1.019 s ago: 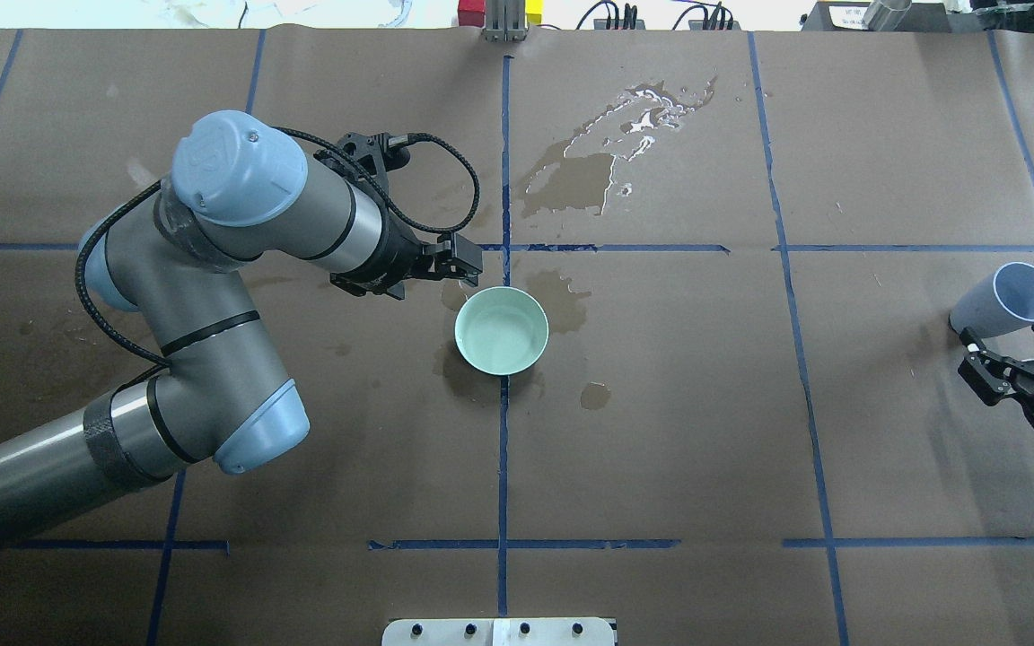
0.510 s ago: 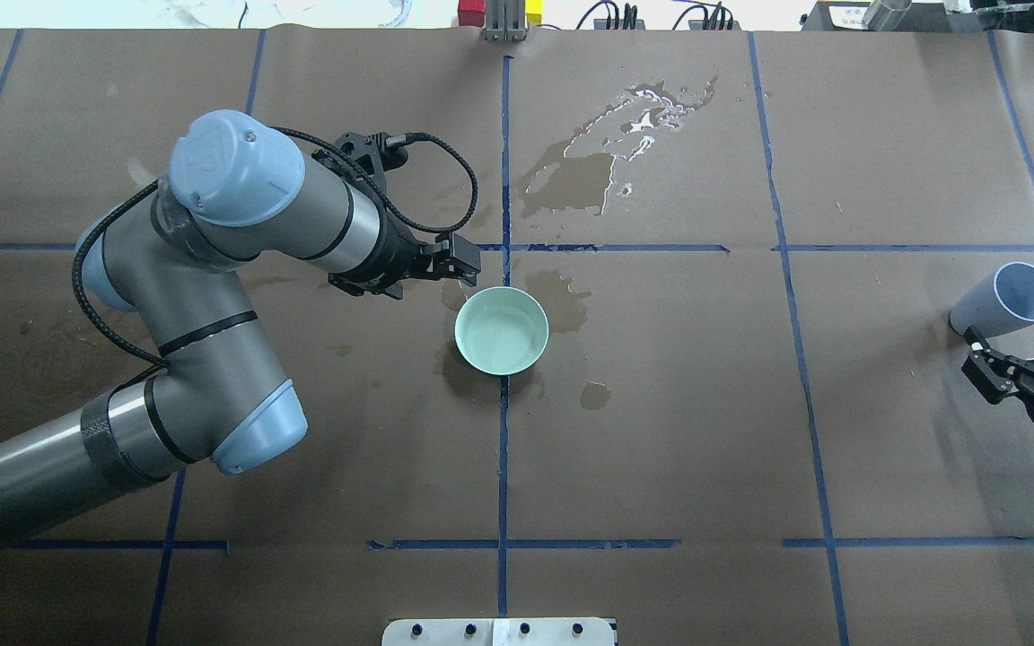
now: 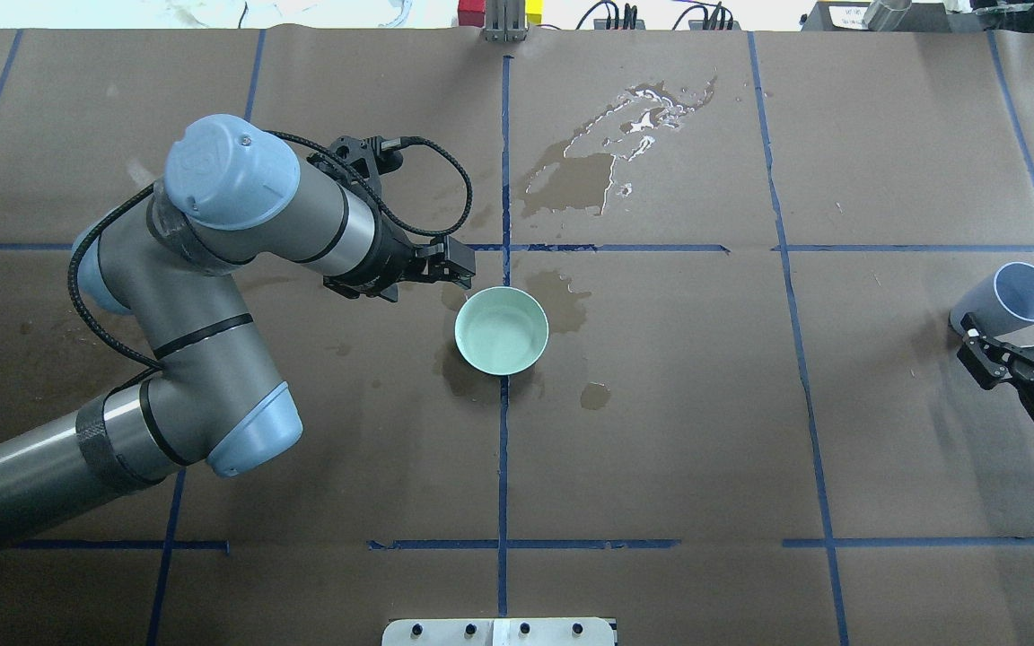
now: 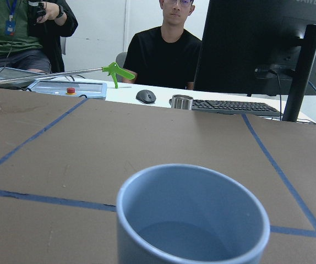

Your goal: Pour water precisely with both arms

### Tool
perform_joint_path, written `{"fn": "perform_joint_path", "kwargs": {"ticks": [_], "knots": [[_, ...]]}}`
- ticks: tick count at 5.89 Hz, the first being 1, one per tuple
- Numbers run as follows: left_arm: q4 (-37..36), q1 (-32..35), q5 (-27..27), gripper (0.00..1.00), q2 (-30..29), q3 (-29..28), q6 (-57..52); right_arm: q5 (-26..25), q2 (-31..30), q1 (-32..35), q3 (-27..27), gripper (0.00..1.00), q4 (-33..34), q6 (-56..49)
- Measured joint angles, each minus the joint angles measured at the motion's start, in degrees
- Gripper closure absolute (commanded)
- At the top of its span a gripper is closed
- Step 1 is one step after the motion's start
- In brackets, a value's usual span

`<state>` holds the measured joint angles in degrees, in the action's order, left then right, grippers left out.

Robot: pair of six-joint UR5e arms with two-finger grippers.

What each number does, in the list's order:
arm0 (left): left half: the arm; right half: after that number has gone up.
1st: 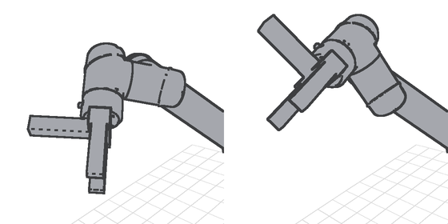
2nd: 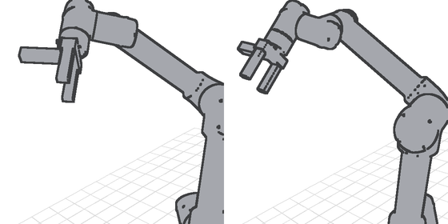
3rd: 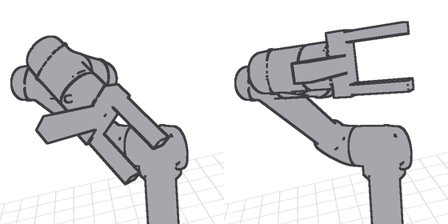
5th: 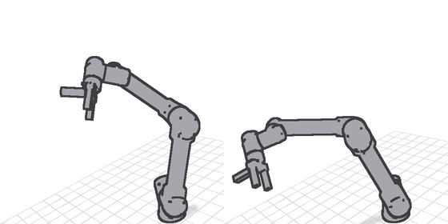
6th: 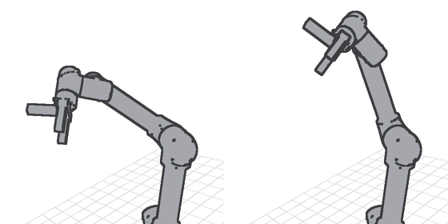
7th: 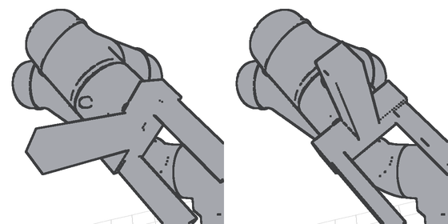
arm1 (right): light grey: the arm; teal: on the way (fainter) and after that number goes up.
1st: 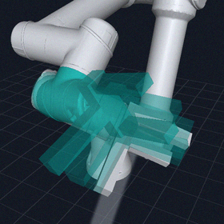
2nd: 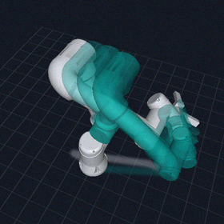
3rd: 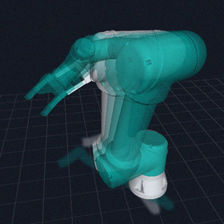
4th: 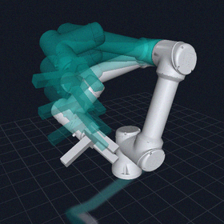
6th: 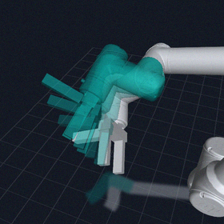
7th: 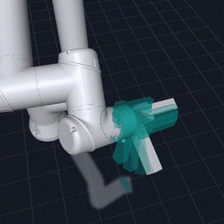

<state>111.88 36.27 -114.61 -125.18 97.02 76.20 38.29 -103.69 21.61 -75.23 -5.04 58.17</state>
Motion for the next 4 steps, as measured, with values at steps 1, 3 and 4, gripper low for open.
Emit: {"fn": "perform_joint_path", "kwargs": {"ticks": [1, 3, 4], "knots": [[0.0, 0.0, 0.0, 0.00, 0.0, 0.0, 0.0, 0.3, 0.7, 0.7, 0.7, 0.01, 0.0, -0.1], [0.0, 0.0, 0.0, 0.00, 0.0, 0.0, 0.0, 0.8, 1.0, 1.6, 1.0, 0.01, 0.0, -0.2], [0.0, 0.0, 0.0, 0.00, 0.0, 0.1, 0.0, 1.3, 1.1, 2.2, 1.0, 0.01, 0.0, -0.3]]}}
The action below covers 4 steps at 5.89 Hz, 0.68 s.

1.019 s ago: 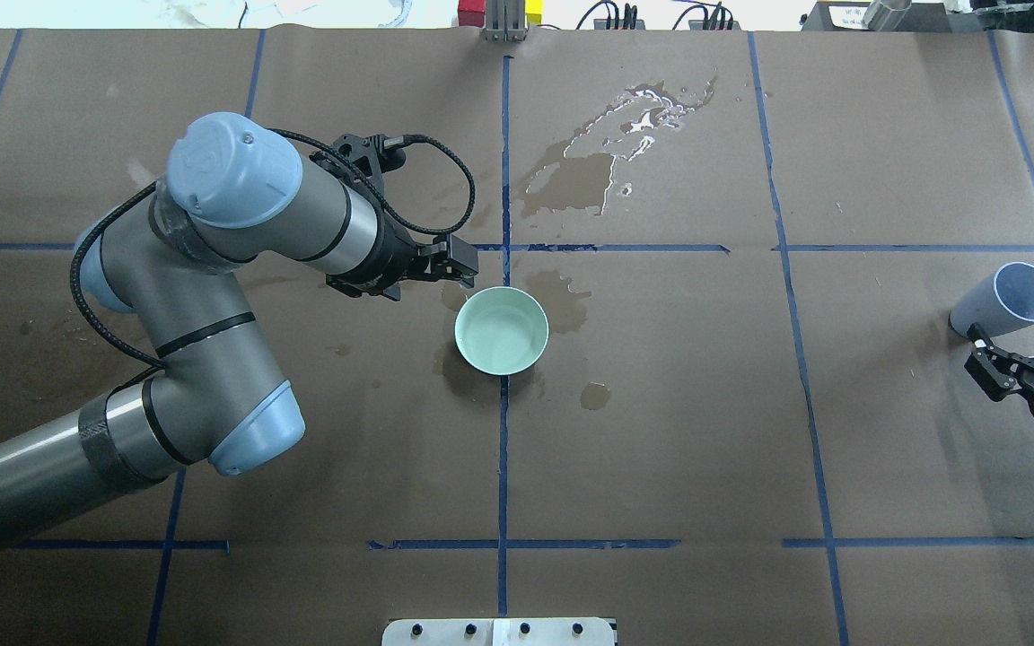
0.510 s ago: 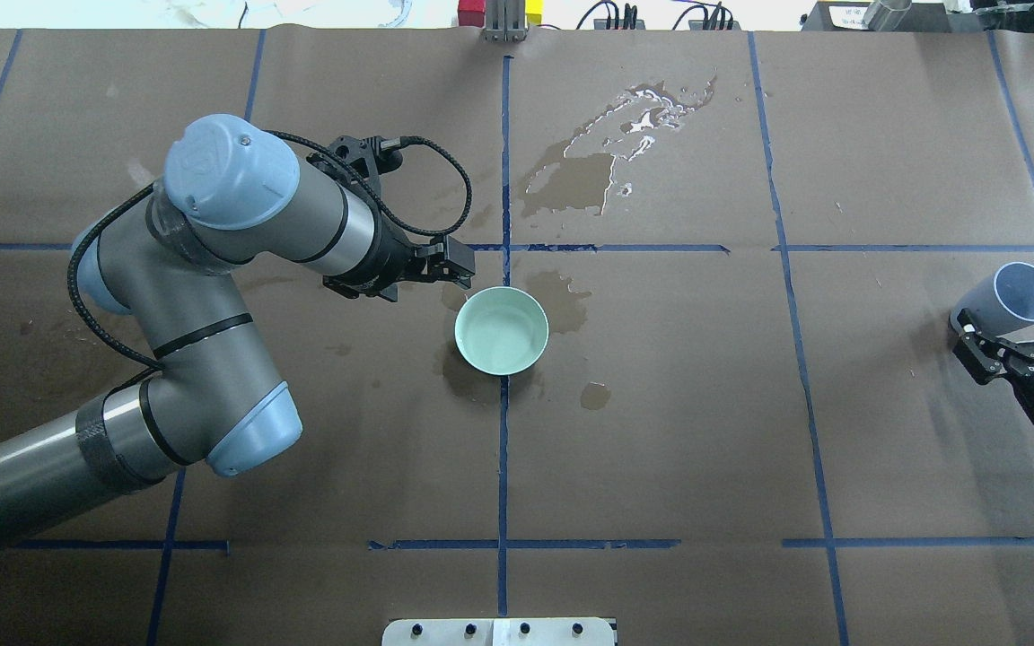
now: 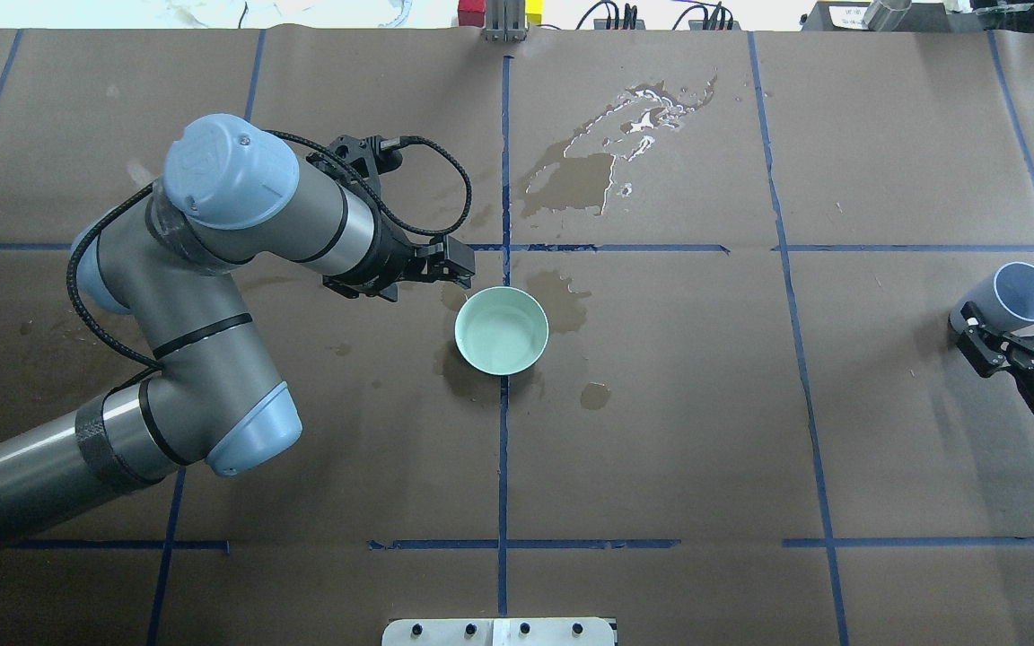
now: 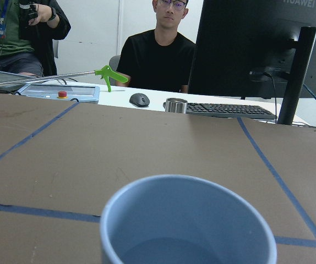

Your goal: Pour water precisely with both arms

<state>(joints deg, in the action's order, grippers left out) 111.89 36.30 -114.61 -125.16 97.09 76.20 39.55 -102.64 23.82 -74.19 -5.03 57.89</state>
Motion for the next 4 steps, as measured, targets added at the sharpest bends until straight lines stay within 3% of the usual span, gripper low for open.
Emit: {"fn": "perform_joint_path", "kwargs": {"ticks": [2, 3, 4], "knots": [[0.0, 0.0, 0.1, 0.00, 0.0, 0.1, 0.0, 0.8, 0.1, 1.0, 0.0, 0.04, 0.1, -0.1], [0.0, 0.0, 0.1, 0.00, 0.0, 0.2, 0.0, 0.9, 0.3, 1.2, 0.0, 0.21, 0.1, -0.1], [0.0, 0.0, 0.2, 0.00, 0.0, 0.2, 0.0, 1.0, 1.1, 1.5, 0.0, 0.48, 0.1, -0.5]]}}
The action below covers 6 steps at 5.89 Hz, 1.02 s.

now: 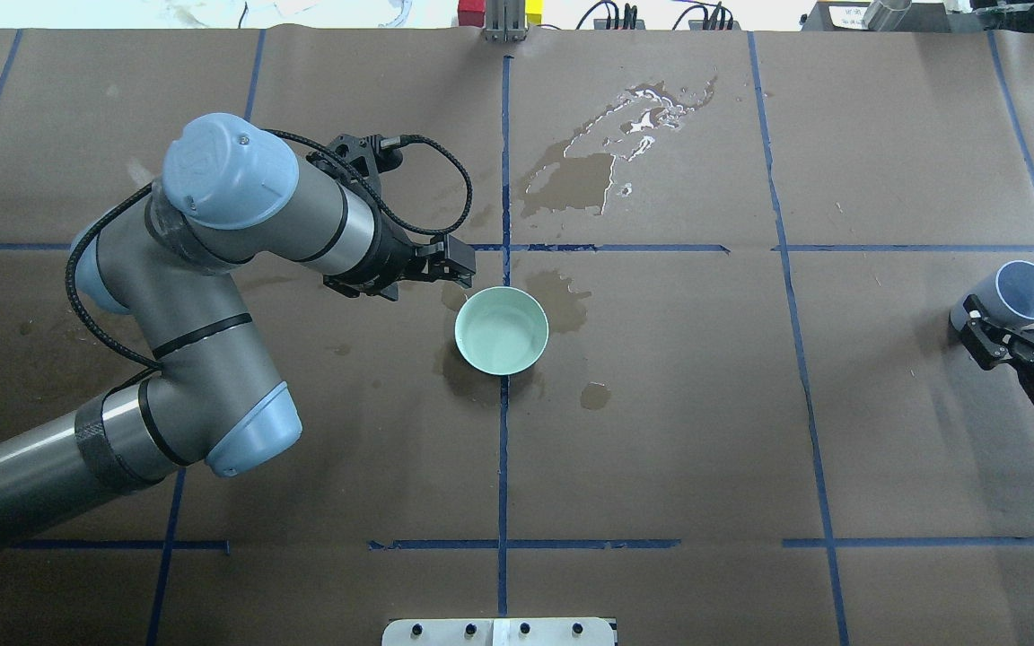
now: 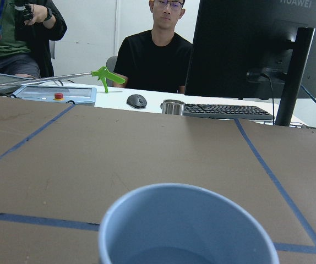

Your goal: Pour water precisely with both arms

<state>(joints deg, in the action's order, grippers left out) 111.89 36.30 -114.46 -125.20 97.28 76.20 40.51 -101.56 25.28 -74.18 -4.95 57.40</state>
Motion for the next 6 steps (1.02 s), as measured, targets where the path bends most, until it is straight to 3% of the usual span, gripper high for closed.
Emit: {"fn": "perform_joint_path", "kwargs": {"ticks": [2, 4, 6], "knots": [[0.0, 0.0, 0.0, 0.00, 0.0, 0.1, 0.0, 0.8, 1.7, 1.1, -0.4, 0.70, -0.1, -1.9], [-0.1, 0.0, 0.0, 0.00, 0.0, 0.3, 0.0, 6.8, 3.4, 6.0, -3.0, 0.95, 0.1, -10.2], [-0.1, 0.1, 0.0, 0.00, 0.1, 0.5, 0.0, 12.6, 6.0, 9.0, -7.3, 0.94, 2.5, -14.6]]}}
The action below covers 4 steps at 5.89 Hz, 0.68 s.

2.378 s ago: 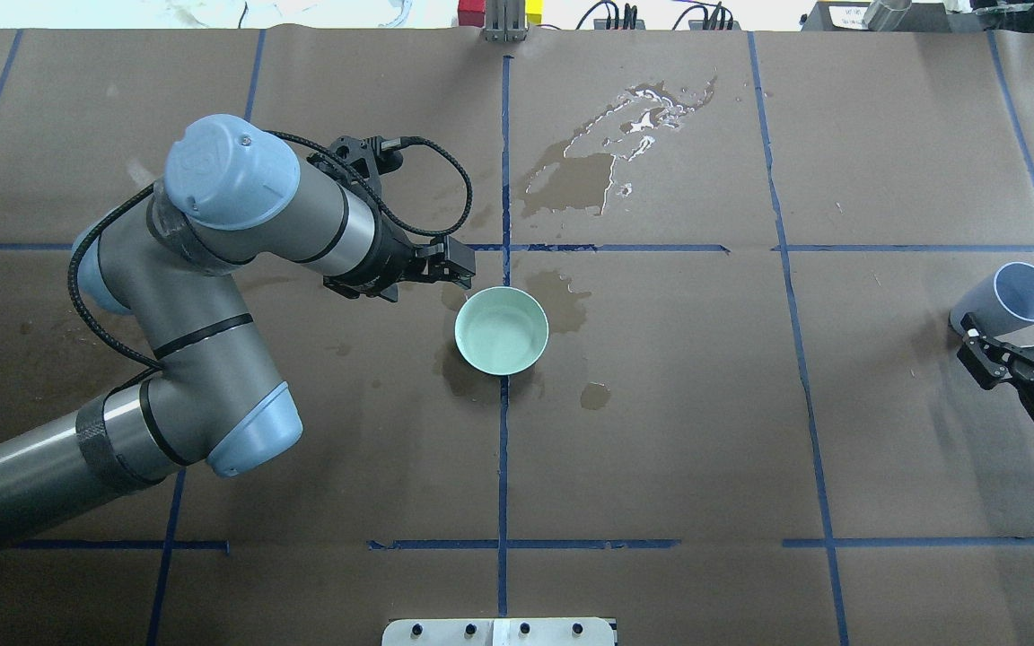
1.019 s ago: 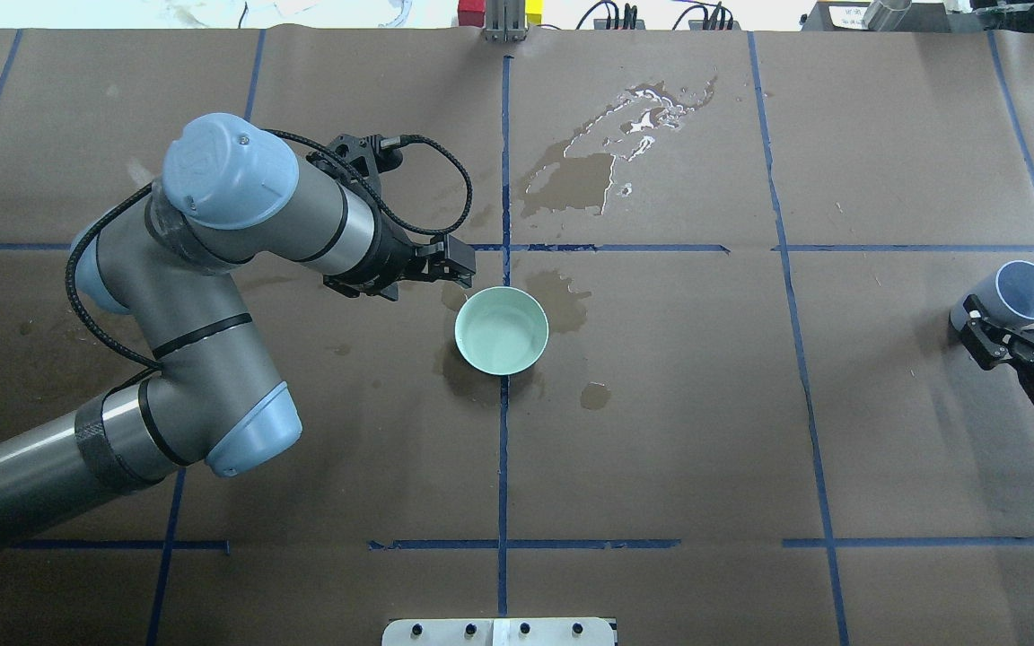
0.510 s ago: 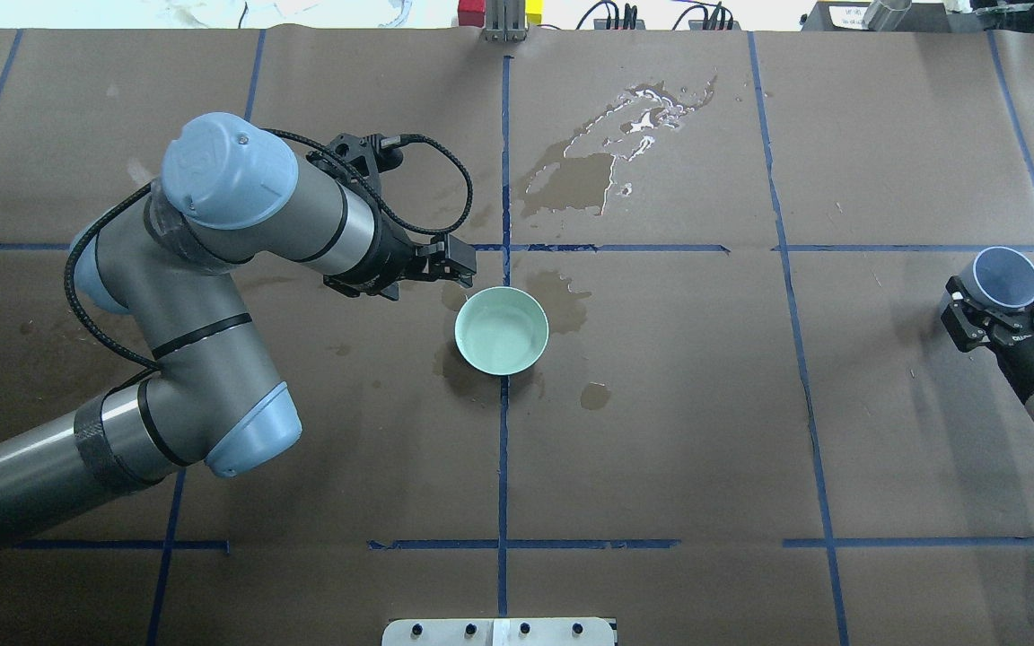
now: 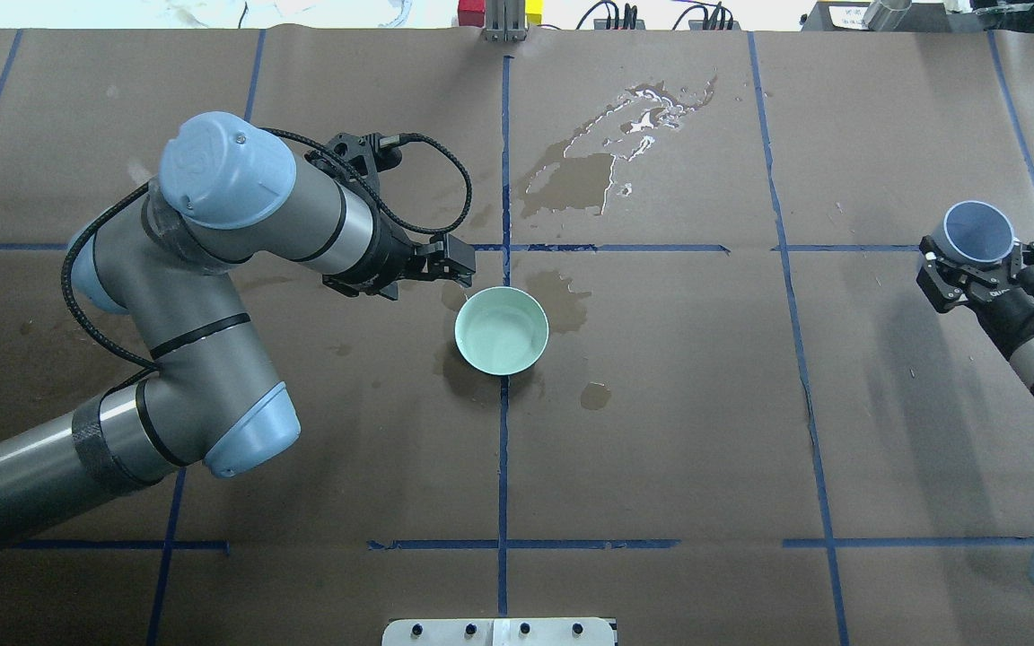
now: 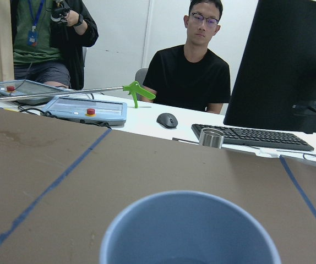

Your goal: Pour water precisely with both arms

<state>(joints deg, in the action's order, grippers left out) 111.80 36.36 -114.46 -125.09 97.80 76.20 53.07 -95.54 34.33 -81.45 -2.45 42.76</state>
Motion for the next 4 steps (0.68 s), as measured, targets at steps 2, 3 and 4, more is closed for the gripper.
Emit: {"fn": "perform_joint_path", "kwargs": {"ticks": [2, 3, 4], "knots": [[0.0, 0.0, -0.1, 0.00, 0.3, 0.3, 0.0, 3.2, 5.3, -0.2, -4.6, 0.94, 4.6, -2.6], [0.0, 0.1, -0.1, 0.00, 0.3, 0.4, 0.0, 2.8, 8.8, -1.4, -8.3, 0.96, 10.3, -2.7], [0.0, 0.1, -0.1, 0.00, 0.5, 0.4, 0.0, 1.2, 12.4, -3.4, -11.1, 0.93, 16.2, -2.8]]}}
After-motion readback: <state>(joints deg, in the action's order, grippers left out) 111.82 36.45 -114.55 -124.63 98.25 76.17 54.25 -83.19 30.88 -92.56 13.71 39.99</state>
